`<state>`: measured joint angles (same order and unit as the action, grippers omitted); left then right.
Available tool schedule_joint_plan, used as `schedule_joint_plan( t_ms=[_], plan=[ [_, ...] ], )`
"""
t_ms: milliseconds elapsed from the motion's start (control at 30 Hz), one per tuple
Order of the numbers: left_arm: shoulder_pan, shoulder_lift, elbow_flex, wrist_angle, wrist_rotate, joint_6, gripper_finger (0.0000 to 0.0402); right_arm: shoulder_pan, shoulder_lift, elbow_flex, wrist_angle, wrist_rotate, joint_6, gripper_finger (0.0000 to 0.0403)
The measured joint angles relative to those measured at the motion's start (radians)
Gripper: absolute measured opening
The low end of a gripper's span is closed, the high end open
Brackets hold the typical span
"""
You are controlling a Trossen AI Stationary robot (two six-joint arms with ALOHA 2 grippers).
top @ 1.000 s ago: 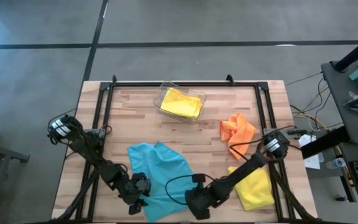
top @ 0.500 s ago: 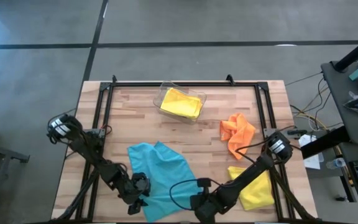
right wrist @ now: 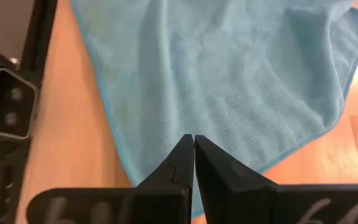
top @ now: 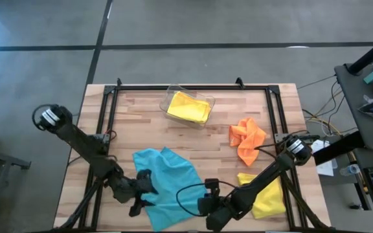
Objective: Fold microfiber towels
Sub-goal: Fold the blue microfiber cloth
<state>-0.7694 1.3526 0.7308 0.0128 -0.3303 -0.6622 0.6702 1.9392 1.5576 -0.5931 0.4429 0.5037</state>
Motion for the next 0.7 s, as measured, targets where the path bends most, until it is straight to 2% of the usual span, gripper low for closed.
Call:
schedule_joint_plan(
  t_ms=[100, 167, 300, 500, 700],
  plan=[
    [0.02, -0.036, -0.007, -0.006, -0.197, 0.086, 0.0207, -0.012, 0.0, -0.029, 0.077, 0.003, -0.033, 0.0009],
    [0.064, -0.044, -0.018, -0.012, -0.245, 0.127, 0.0207, -0.018, 0.0, -0.048, 0.115, 0.004, -0.052, 0.0009],
    [0.209, -0.034, -0.026, -0.088, -0.197, 0.146, 0.0207, -0.027, 0.0, -0.089, 0.21, 0.005, -0.078, 0.0009],
    [0.433, 0.0, -0.026, -0.178, -0.067, 0.176, 0.0207, -0.036, 0.0, -0.122, 0.279, 0.007, -0.101, 0.0009],
    [0.542, 0.073, -0.026, -0.224, 0.011, 0.273, 0.0207, -0.036, 0.0, -0.122, 0.291, 0.029, -0.104, 0.0009]
  ],
)
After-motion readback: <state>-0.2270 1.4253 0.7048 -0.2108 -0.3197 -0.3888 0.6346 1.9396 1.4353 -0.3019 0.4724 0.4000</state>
